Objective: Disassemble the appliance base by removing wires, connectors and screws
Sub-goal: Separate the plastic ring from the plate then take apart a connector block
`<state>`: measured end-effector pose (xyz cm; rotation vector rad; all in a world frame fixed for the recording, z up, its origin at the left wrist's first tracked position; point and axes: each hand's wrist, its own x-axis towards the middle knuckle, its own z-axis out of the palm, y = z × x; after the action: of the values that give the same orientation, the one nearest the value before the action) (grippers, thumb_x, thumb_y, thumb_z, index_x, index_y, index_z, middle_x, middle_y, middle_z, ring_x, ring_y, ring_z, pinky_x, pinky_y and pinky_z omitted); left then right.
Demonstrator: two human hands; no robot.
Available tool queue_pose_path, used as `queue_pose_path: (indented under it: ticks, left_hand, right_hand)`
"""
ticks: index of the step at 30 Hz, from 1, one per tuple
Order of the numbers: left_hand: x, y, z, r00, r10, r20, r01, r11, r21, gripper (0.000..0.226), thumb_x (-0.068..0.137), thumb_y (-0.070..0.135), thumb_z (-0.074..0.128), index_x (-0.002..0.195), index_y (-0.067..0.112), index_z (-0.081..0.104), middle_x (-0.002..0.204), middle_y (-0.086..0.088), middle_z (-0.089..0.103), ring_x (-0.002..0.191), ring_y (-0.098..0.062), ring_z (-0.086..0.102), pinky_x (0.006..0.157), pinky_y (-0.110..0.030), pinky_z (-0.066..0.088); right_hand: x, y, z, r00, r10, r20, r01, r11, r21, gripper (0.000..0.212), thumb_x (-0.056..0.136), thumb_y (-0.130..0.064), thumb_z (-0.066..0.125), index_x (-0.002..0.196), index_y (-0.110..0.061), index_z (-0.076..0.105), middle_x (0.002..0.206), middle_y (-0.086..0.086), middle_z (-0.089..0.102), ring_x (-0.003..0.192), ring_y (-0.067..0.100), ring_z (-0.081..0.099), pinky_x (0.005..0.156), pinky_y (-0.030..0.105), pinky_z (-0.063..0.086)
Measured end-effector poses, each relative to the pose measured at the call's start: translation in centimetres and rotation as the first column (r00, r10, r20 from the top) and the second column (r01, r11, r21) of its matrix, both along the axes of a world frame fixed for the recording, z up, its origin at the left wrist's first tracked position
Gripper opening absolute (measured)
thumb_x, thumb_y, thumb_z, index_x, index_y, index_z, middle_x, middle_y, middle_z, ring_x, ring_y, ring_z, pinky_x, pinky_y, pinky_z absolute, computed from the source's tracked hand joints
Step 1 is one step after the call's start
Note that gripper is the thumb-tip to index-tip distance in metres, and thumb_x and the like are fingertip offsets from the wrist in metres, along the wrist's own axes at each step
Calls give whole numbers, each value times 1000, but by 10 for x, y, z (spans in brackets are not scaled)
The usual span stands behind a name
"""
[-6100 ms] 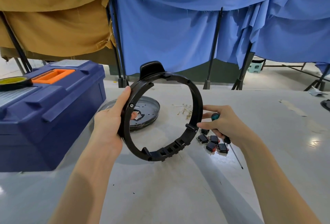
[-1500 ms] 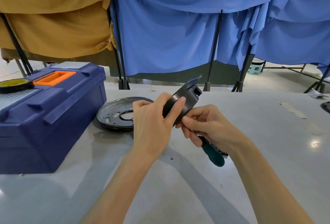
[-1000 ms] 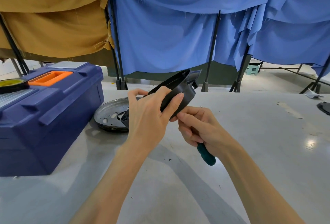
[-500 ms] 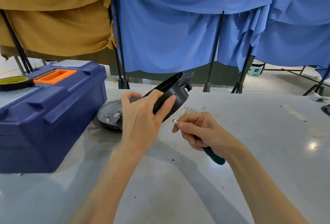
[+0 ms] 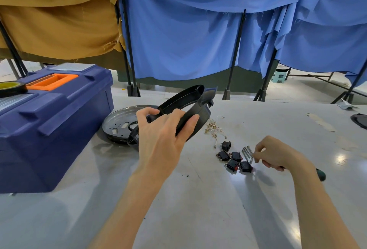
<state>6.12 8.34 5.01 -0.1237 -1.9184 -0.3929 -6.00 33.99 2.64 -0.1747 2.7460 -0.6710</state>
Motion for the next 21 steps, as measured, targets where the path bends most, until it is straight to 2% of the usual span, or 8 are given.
queue_pose_path:
  ticks: [3, 18, 21]
  left_hand:
    - [-2, 1, -4, 1000, 9, -19, -9, 1000, -9, 29, 94, 34, 59, 73, 15, 64, 50, 11, 50, 47, -9, 35, 89, -35, 34]
    - [-1, 0, -2, 998, 32, -55, -32, 999, 4, 33, 95, 35, 56, 74, 12, 66, 50, 9, 54, 45, -13, 46, 88, -34, 33]
    - [0, -1, -2, 998, 35, -56, -35, 999, 2, 33, 95, 35, 56, 74, 12, 66, 50, 8, 55, 45, -14, 48, 88, -34, 33]
  right_hand:
    - [0, 4, -3, 999, -35, 26, 35, 999, 6, 22, 89, -4, 53, 69, 0, 61, 51, 10, 50, 28, 15, 27, 39, 16, 24]
    - [-2, 13, -2, 990, -48, 131, 44, 999, 31, 22, 88, -9, 59, 69, 0, 65, 47, 7, 49, 32, 17, 27, 40, 18, 25]
    - [-2, 11, -5, 988, -46, 151, 39, 998, 49, 29, 90, -14, 62, 65, 0, 64, 48, 8, 49, 32, 16, 28, 39, 19, 26]
